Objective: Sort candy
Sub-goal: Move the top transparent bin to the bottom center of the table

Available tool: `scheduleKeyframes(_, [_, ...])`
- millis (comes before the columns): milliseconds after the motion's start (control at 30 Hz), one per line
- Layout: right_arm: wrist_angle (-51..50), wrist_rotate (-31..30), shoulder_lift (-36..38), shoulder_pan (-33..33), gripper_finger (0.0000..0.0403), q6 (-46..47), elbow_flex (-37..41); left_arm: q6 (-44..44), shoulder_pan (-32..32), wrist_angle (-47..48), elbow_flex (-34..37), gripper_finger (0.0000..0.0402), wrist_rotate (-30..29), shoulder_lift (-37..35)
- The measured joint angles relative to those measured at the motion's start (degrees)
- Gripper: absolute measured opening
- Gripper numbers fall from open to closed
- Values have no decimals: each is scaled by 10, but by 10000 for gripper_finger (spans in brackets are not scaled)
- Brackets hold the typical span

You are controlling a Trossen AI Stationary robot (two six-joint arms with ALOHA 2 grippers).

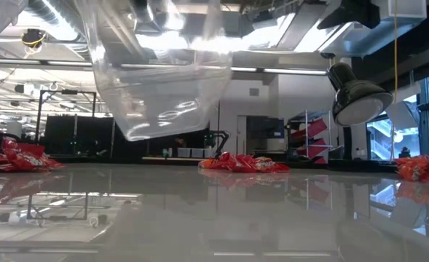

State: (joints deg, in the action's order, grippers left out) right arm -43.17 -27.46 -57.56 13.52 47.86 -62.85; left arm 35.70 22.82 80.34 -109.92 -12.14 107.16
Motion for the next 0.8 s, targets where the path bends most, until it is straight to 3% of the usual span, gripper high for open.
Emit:
scheduleKeyframes(467, [-99, 7, 13, 0, 264, -1, 1, 4, 37, -19, -159, 3, 7, 150])
scheduleKeyframes(800, [-162, -21, 51, 0, 264, -8, 0, -32, 61, -65, -173, 3, 30, 192])
